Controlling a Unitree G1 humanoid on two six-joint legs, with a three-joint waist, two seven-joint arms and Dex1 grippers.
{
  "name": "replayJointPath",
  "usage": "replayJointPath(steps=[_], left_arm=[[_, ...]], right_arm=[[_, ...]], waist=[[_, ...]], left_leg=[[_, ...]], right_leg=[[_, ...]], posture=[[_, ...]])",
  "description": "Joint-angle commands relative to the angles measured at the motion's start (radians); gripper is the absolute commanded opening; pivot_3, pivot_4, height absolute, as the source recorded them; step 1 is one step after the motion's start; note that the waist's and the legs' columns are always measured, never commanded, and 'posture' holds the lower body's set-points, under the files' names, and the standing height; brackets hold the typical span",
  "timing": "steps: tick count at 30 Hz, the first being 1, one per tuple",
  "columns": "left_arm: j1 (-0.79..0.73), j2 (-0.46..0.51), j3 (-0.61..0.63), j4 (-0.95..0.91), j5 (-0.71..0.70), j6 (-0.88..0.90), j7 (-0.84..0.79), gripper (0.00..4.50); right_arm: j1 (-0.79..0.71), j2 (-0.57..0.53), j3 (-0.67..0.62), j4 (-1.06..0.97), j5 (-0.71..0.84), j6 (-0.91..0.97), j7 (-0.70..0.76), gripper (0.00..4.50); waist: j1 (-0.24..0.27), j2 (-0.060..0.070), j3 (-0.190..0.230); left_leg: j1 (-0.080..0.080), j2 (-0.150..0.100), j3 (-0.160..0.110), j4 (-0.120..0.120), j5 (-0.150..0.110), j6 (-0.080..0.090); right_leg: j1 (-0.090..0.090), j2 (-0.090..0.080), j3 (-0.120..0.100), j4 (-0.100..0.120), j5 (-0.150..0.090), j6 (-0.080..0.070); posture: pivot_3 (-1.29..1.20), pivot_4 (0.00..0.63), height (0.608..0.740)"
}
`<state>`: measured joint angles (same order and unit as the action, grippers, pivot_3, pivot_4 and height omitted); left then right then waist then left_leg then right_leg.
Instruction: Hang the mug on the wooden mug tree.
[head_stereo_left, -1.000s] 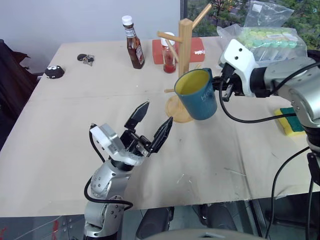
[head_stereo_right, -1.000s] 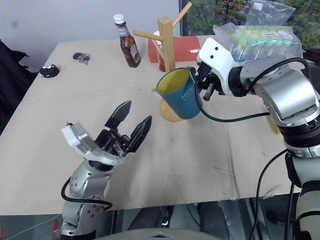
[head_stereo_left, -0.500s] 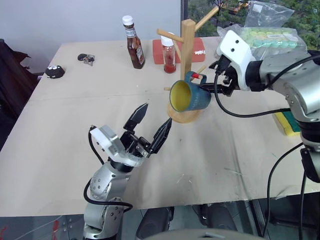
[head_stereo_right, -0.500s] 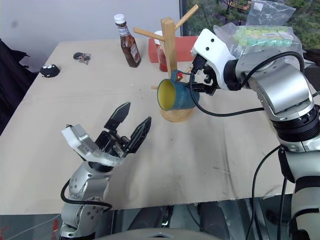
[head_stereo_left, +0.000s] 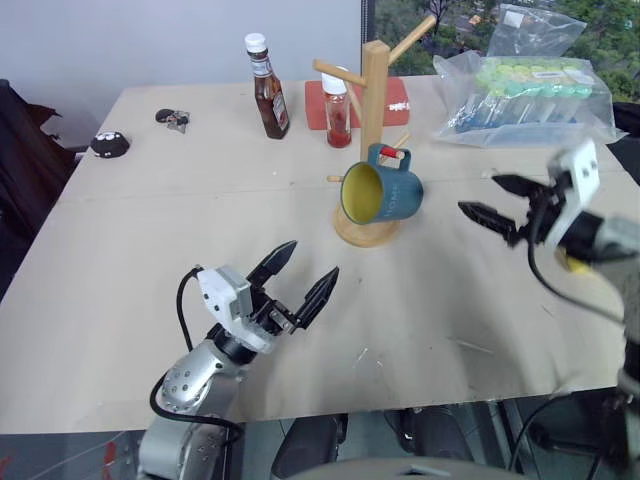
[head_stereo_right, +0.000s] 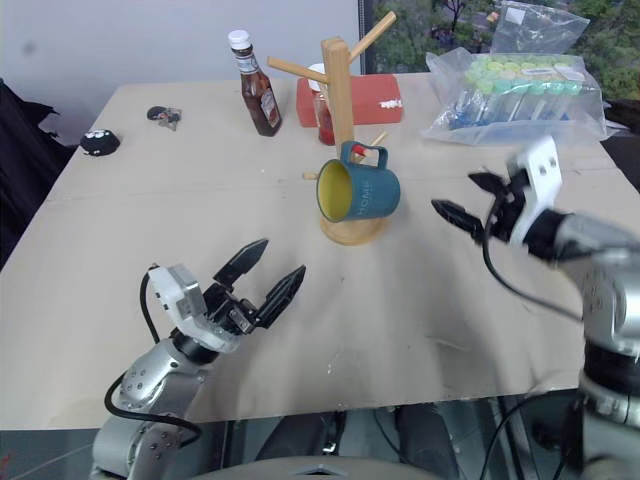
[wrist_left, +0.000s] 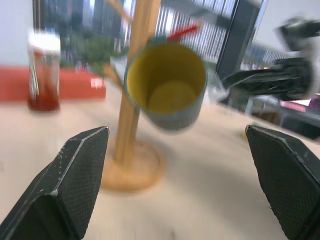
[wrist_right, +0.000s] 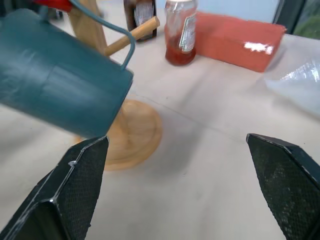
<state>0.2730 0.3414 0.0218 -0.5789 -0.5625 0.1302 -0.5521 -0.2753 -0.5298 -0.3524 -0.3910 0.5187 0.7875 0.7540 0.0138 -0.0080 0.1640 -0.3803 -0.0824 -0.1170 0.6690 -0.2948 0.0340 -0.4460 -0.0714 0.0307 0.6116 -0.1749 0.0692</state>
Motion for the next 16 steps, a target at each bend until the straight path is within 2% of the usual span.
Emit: replayJointPath(steps=[1,4,8,11,16], left_arm=[[0.027,0.043,0.017,-0.022,0.015,0.054,0.011,4.5],[0.048,0.082,-0.004,0.008,0.093,0.087,0.03,4.5],[0.088,0.105,-0.046,0.026,0.18,0.084,0.032,4.5],[0.103,0.111,-0.058,0.018,0.203,0.081,0.023,4.5],[0.113,0.108,-0.054,0.01,0.236,0.068,0.033,4.5]], right_arm=[[0.167,0.075,-0.041,-0.04,-0.015,-0.258,0.032,4.46],[0.324,0.124,0.004,0.004,-0.074,-0.452,0.069,4.46],[0.45,0.159,0.058,0.144,-0.164,-0.655,0.085,4.46],[0.487,0.147,0.084,0.218,-0.164,-0.745,0.135,4.46],[0.5,0.126,0.113,0.27,-0.152,-0.797,0.169,4.46]], waist=[[-0.003,0.001,0.0],[-0.006,0.002,-0.001],[-0.007,0.001,-0.002],[-0.016,0.002,-0.001],[-0.027,0.002,-0.001]], left_leg=[[0.0,0.0,0.002,0.0,0.0,0.0],[0.005,0.0,0.003,0.0,0.0,0.0],[0.025,0.001,0.005,-0.001,-0.003,0.005],[0.033,0.002,0.005,-0.001,-0.003,0.005],[0.035,0.004,0.005,-0.001,-0.003,0.005]], right_leg=[[-0.001,0.0,0.002,0.001,0.0,0.0],[0.004,0.001,0.003,0.001,0.0,0.0],[0.023,0.002,0.004,-0.002,-0.003,0.005],[0.032,0.002,0.005,-0.003,-0.006,0.002],[0.033,0.002,0.003,-0.001,-0.006,0.002]], posture=[[0.0,0.15,0.737],[0.0,0.15,0.737],[0.0,0.15,0.737],[0.0,0.15,0.737],[0.0,0.15,0.737]])
